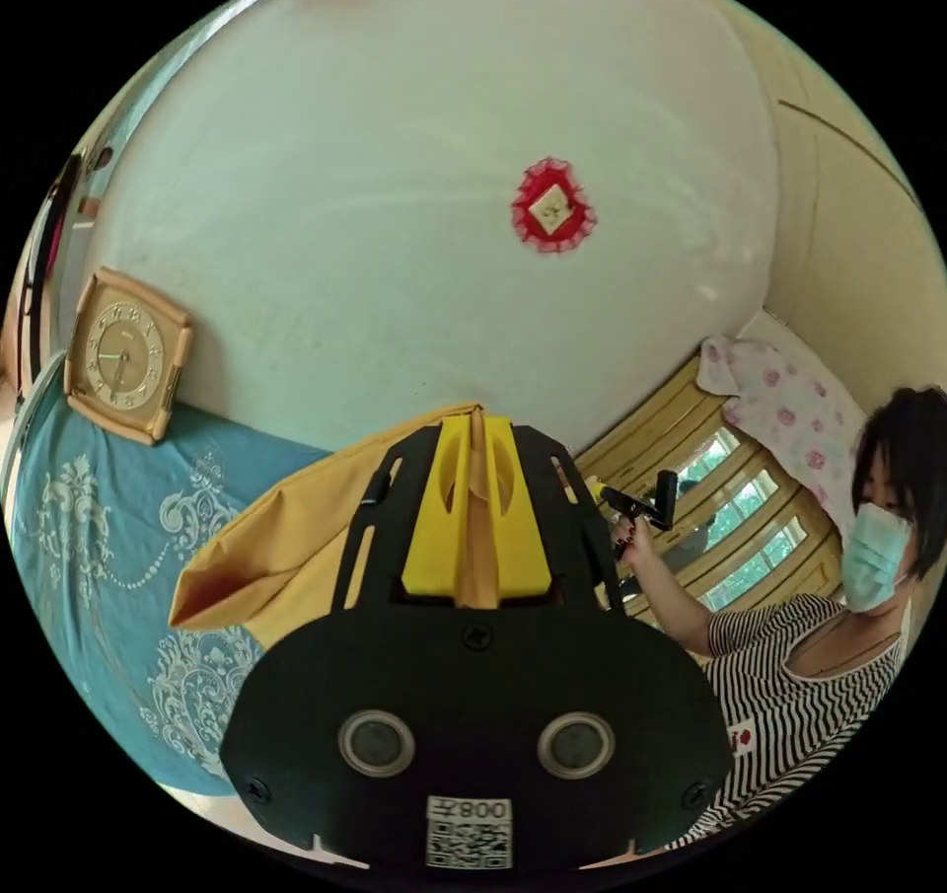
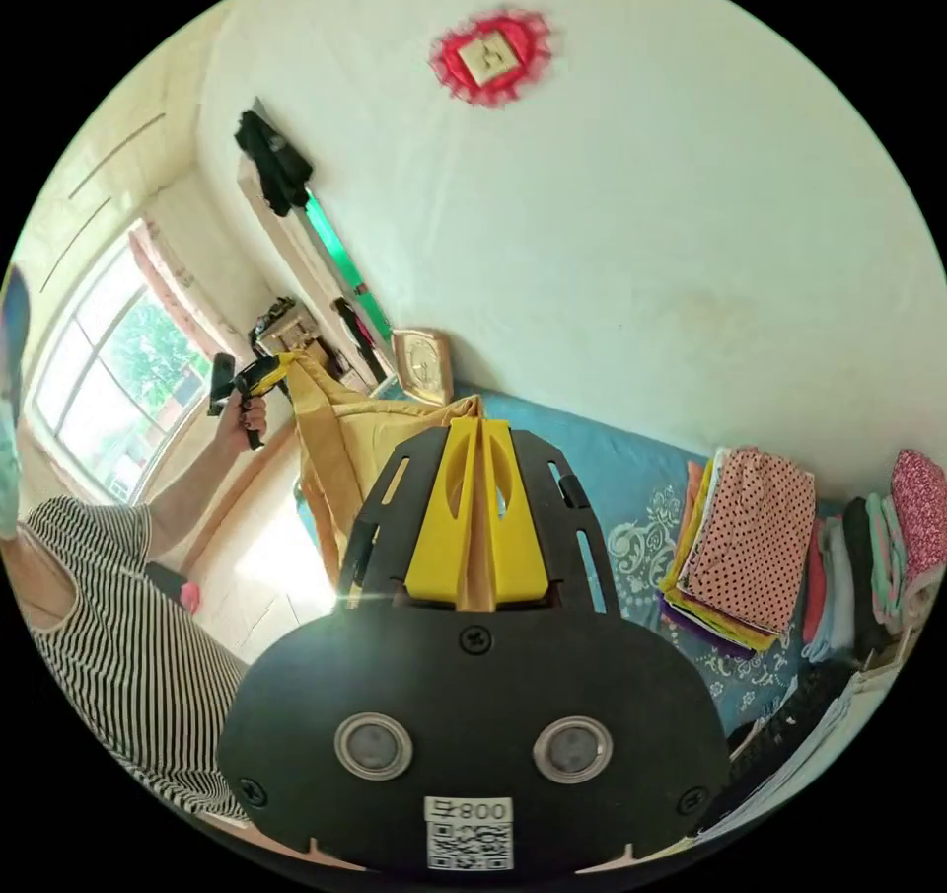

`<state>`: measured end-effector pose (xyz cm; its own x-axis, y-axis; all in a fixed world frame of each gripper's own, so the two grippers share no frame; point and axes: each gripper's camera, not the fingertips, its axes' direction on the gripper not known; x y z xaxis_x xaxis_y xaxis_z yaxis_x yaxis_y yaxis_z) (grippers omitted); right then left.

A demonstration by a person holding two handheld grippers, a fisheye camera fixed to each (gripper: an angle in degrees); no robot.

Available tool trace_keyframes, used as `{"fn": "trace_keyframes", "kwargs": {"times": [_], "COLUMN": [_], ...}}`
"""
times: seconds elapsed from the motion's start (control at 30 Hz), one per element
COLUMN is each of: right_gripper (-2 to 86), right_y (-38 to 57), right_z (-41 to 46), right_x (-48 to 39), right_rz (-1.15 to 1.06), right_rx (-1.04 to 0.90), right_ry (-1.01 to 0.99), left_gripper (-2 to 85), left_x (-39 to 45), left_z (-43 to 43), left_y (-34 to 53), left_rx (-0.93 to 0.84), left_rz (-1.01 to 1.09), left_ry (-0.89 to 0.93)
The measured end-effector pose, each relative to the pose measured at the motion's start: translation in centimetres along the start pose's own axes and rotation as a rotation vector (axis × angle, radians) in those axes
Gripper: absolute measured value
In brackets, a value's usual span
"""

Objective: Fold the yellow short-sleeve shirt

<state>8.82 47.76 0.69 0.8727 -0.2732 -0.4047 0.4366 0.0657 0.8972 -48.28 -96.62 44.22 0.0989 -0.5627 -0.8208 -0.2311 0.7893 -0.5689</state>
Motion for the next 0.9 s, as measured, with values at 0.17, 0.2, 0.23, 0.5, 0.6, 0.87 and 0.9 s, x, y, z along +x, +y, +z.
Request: {"fn": "trace_keyframes", "kwargs": {"times": [0.17,0.2,0.23,0.5,0.6,0.87,0.9], "right_gripper": [0.4,0.4,0.4,1.7,3.0,5.0,5.0], "right_y": [-4.4,-4.7,-4.8,2.4,7.5,13.6,13.8], "right_z": [13.7,16.5,17.8,31.0,35.0,43.7,45.3], "right_x": [4.0,4.8,5.0,3.6,1.7,-6.9,-8.4], "right_rz": [0.176,0.228,0.236,0.322,0.376,0.393,0.385], "right_rx": [-0.196,-0.239,-0.261,-0.428,-0.554,-0.756,-0.773], "right_ry": [0.176,0.221,0.235,0.167,0.13,0.081,0.071], "left_gripper": [4.1,4.2,4.7,6.9,8.7,12.1,12.0], "left_x": [-6.7,-8.1,-9.6,-16.9,-19.3,-22.4,-22.7], "left_z": [11.7,13.9,16.0,23.9,25.7,31.2,32.6], "left_y": [1.7,2.7,3.9,20.2,28.4,35.7,35.9], "left_rx": [-0.164,-0.182,-0.212,-0.438,-0.542,-0.611,-0.629], "left_rz": [-0.135,-0.156,-0.193,-0.449,-0.637,-0.752,-0.746], "left_ry": [-0.191,-0.183,-0.19,-0.174,-0.184,-0.254,-0.233]}}
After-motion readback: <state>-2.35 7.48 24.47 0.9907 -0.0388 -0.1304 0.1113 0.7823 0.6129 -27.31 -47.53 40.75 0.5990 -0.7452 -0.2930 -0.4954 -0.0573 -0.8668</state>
